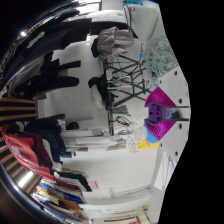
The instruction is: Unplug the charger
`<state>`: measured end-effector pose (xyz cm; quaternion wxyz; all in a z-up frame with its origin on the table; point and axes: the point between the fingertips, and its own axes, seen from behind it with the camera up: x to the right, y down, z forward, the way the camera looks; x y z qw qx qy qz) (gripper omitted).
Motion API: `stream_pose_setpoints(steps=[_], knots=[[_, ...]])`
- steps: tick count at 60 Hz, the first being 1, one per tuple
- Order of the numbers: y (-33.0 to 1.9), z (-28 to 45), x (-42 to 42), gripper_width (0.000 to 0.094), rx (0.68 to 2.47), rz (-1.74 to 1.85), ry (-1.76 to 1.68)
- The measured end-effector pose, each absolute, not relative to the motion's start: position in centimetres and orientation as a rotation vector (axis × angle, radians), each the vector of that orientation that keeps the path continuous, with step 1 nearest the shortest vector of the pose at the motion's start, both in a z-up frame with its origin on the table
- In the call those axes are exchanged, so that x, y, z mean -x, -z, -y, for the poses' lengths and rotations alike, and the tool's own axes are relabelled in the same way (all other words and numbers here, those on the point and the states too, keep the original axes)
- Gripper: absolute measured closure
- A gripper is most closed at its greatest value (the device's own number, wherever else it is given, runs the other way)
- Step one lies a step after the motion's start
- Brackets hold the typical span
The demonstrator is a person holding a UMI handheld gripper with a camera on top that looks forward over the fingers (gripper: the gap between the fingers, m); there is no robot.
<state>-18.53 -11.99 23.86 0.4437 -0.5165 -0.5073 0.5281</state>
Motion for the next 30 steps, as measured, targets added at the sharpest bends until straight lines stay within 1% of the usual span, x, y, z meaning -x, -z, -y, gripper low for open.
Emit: stream_pose_setpoints(steps=[6,9,13,16,19,24,26,30], knots=[[-29.6,6.8,17.8,0.0804,1.298,1.182,-1.308],[-30.2,3.4,17.4,0.0805,1.319,1.167,-1.277],[-29.4,-1.5,16.3,0.0805,1.363,1.163,-1.219],[-27.8,-5.6,16.0,0.0805,1.384,1.164,-1.142],[-25.3,-9.4,15.9,0.0805,1.415,1.180,-1.073],[-19.9,-14.5,15.5,0.0805,1.475,1.216,-0.968],[-17.0,-16.5,15.2,0.0801,1.503,1.237,-0.937],[-12.8,-19.1,15.9,0.0795,1.553,1.270,-0.872]])
